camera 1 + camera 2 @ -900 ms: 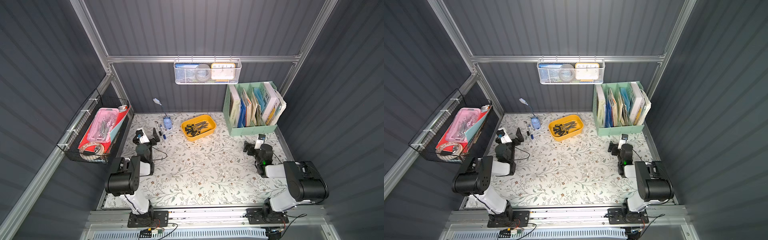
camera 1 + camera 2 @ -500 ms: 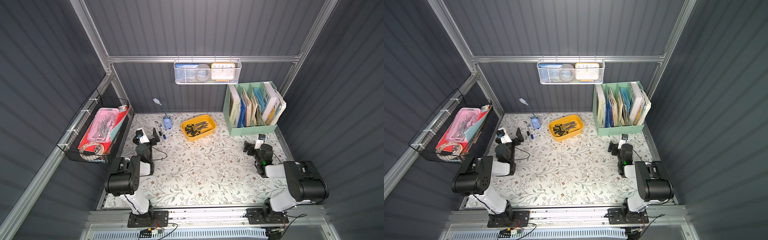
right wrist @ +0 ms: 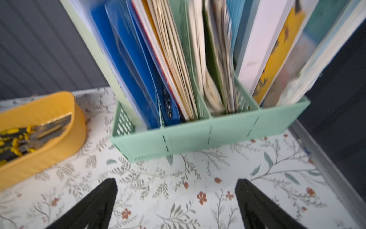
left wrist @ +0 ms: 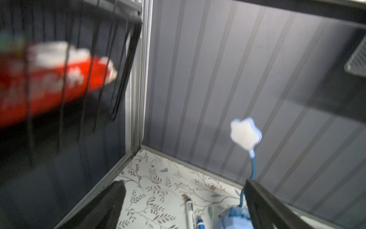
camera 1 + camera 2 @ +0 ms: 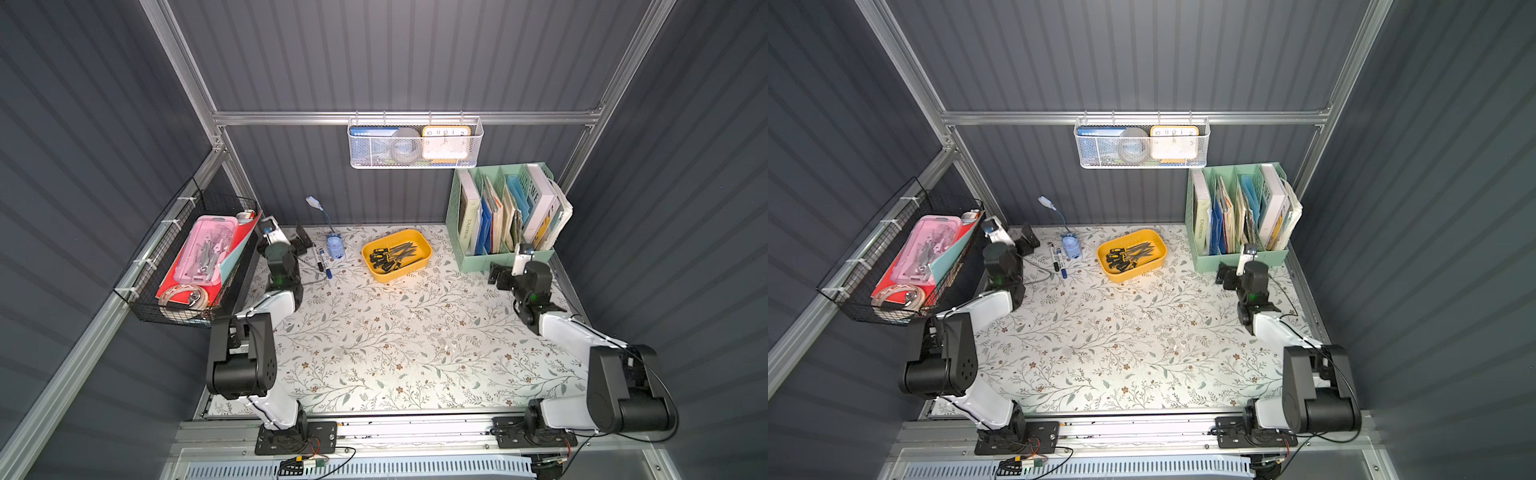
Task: Take the file tool out of the storage box
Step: Move the storage box to the center of the board.
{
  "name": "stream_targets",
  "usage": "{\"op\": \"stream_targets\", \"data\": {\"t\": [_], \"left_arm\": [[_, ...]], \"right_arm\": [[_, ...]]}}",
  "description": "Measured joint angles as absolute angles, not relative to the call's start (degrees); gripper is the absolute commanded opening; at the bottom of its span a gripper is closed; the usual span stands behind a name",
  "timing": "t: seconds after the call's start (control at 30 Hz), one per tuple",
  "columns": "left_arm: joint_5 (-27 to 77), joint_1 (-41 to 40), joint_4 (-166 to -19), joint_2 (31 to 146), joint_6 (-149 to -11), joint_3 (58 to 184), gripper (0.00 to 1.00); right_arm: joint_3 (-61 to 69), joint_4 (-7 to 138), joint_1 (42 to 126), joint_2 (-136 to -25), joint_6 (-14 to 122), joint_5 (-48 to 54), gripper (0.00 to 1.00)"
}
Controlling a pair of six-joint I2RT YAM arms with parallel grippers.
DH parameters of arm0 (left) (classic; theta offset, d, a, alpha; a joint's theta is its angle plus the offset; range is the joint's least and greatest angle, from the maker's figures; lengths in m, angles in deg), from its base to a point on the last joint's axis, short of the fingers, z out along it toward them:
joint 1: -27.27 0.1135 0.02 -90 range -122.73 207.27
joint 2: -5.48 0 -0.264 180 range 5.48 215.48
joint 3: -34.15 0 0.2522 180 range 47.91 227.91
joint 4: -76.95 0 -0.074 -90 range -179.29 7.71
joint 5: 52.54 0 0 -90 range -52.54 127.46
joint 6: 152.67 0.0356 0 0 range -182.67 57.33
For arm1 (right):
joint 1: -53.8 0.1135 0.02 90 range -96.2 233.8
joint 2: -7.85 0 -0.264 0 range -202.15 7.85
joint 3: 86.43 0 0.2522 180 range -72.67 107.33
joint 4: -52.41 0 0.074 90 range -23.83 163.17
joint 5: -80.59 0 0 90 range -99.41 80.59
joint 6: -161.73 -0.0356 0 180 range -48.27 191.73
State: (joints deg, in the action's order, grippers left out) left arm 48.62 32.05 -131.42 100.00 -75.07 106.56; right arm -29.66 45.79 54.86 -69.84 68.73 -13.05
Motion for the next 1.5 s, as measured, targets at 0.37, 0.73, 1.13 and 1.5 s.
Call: {"op": "stream_targets", "data": {"t": [0.37,0.73,1.13,1.5], "left_arm": [[44.4,18.6,-95.6,98.5,-86.9,125.6,0.89],[41.2,16.4,-76.2,111.1,-97.6,135.4,0.75],[39.4,11.1,-67.9,126.3,-99.5,145.6,0.58],[38.1,11.5,-64.3,133.7,-98.4,150.8,0.25]], "right_arm": [[-2.7,82.8,58.7,-64.0,65.3,-18.4,0.97],[8.5,106.2,58.7,-69.2,60.8,-13.5,0.97],[11.3,113.7,58.7,-74.5,59.5,-10.4,0.9],[11.3,115.0,58.4,-74.9,58.8,-9.6,0.86]]}}
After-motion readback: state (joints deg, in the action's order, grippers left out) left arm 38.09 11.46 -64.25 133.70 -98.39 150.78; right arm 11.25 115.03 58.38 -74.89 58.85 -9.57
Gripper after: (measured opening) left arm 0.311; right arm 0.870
